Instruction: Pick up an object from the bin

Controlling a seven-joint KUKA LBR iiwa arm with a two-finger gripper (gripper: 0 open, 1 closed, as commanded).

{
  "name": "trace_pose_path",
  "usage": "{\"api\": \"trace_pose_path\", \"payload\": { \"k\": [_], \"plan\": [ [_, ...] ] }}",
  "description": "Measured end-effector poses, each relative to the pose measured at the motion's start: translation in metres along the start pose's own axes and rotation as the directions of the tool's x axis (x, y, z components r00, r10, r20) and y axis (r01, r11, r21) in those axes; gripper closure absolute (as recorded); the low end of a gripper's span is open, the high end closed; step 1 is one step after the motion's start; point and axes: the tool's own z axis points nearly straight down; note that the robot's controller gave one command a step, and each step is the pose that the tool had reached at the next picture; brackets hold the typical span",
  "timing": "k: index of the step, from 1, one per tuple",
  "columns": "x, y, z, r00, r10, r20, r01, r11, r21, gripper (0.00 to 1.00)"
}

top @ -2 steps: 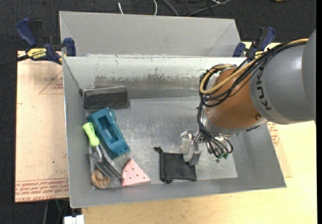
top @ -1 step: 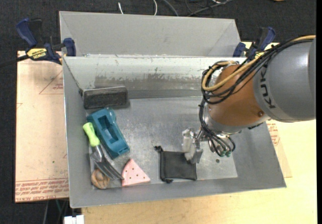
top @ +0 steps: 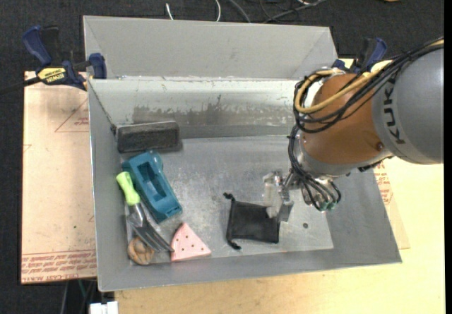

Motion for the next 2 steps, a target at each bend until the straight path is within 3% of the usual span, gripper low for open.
{"api": "trace_pose_path", "payload": {
  "k": [2],
  "plan": [
    [0.0, 0.0, -0.047, 1.0, 0.0, 0.0, 0.0, 1.0, 0.0, 1.0]
  ]
}}
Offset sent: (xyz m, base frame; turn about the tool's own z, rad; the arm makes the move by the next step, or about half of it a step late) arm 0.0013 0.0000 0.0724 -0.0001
